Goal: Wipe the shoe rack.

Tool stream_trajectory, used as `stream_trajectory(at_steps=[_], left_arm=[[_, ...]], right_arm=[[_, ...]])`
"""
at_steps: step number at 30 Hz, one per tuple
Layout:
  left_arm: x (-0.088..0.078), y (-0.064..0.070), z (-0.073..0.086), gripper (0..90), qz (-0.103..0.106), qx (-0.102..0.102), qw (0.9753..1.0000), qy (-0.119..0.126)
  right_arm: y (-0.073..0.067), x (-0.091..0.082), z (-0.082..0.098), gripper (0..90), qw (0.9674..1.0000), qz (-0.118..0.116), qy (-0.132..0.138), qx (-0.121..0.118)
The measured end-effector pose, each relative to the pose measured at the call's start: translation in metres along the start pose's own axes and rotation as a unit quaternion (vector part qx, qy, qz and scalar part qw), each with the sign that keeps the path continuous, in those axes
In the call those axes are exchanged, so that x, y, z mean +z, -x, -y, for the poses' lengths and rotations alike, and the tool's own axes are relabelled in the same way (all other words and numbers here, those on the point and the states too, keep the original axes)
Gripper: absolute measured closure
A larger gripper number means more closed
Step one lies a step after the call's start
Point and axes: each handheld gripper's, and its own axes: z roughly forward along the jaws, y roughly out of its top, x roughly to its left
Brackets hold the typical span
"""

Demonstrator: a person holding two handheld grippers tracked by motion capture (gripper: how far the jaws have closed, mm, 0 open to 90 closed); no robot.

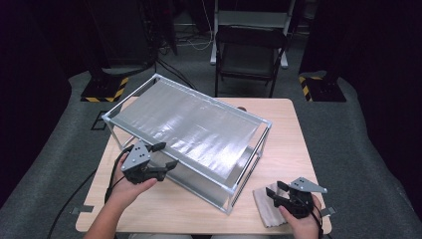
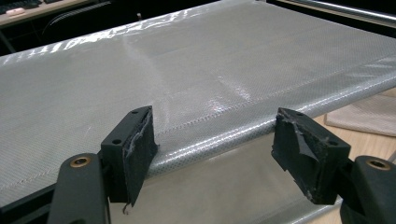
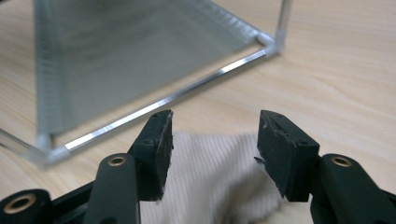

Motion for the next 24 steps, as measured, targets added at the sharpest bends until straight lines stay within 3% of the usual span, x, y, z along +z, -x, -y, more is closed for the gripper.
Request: stream_trajectory(at_steps=[2, 5, 10, 13, 21, 24], left_arm=[[0.000, 0.000, 0.001, 29.6, 0.000, 0.002, 1.0000, 0.002], [0.000, 0.000, 0.001, 29.5, -0.001, 0.001, 1.0000, 0.002], [0.000, 0.000, 0.001, 29.6, 0.000, 0.003, 1.0000, 0.002], [0.000, -0.001, 0.000, 29.6, 0.000, 0.004, 1.0000, 0.001], [0.000, 0.000, 0.001, 29.7, 0.001, 0.005, 1.0000, 0.002], [0.000, 0.000, 0.001, 29.7, 0.001, 0.005, 1.0000, 0.003]], right_arm=[[0.000, -0.002, 0.008, 45.0, 0.9998, 0.013, -0.010, -0.007], [0.001, -0.003, 0.019, 44.7, 0.9997, 0.013, -0.019, -0.012], [0.003, 0.002, 0.031, 44.5, 0.9994, 0.015, -0.028, 0.012], [0.001, 0.004, 0.034, 43.5, 0.9993, 0.008, -0.036, 0.004], [-0.002, 0.012, 0.042, 40.9, 0.9976, 0.023, -0.058, -0.029], [-0.003, 0.013, 0.042, 43.1, 0.9979, 0.022, -0.056, -0.024]])
